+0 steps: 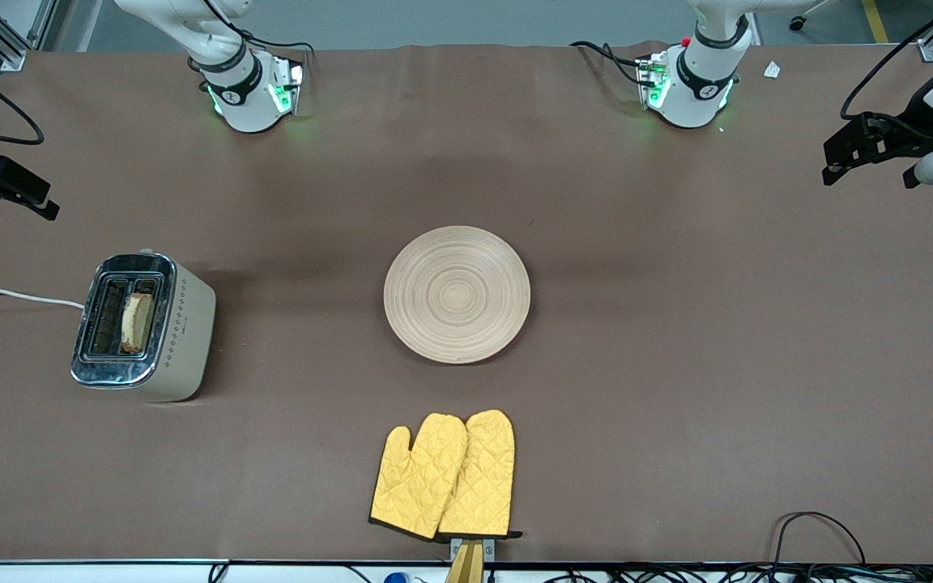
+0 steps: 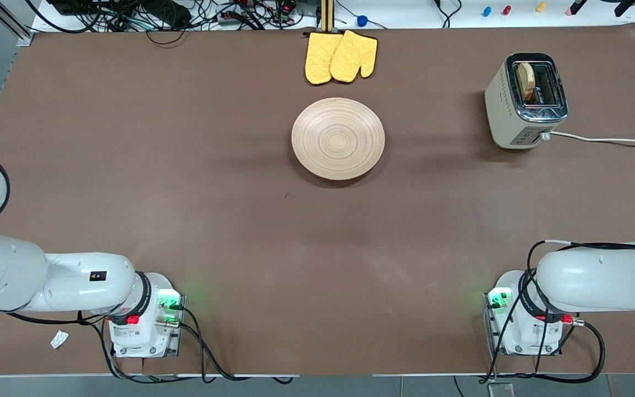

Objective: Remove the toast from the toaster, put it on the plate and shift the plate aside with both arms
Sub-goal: 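Reach the right gripper down to the toast in the toaster slot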

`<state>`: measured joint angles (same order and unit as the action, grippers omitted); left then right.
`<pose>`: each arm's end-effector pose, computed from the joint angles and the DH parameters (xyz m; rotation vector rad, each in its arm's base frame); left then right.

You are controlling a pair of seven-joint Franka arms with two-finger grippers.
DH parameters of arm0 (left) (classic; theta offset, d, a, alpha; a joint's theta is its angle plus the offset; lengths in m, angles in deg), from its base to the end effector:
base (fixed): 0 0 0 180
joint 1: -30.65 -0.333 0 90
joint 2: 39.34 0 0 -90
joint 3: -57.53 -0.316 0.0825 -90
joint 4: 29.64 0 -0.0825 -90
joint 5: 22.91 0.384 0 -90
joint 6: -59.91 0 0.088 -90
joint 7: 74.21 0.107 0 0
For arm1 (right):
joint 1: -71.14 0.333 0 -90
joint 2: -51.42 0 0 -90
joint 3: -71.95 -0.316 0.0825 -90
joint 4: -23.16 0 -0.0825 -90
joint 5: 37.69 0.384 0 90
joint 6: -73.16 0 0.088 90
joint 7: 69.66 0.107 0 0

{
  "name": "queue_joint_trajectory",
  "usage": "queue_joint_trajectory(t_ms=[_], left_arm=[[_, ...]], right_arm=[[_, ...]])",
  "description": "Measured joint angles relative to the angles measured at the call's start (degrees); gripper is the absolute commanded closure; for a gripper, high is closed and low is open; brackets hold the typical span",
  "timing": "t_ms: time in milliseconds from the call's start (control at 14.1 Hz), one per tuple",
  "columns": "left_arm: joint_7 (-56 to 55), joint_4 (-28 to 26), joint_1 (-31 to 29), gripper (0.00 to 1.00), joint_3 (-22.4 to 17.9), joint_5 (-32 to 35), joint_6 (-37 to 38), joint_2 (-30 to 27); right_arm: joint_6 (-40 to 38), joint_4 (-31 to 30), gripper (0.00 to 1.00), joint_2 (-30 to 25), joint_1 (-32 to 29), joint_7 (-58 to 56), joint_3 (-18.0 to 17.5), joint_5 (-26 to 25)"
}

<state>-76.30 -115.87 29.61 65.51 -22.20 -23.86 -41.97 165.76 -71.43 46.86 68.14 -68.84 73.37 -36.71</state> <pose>0.5248 -0.0645 0.6703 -3.1205 0.1298 -0.0062 0.5324 -0.0399 0.6339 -3.1198 0.1433 -0.0709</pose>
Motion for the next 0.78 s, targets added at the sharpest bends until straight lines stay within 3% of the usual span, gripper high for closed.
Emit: queue_joint_trajectory(t_ms=[424, 778], left_arm=[[0.00, 0.00, 0.09, 0.00, 0.15, 0.00, 0.11, 0.00], [0.08, 0.00, 0.06, 0.00, 0.14, 0.00, 0.20, 0.20]], right_arm=[[0.43, -0.01, 0.00, 0.84, 0.01, -0.02, -0.09, 0.00], [5.65, -0.07, 0.00, 7.55, 0.04, -0.03, -0.17, 0.01]])
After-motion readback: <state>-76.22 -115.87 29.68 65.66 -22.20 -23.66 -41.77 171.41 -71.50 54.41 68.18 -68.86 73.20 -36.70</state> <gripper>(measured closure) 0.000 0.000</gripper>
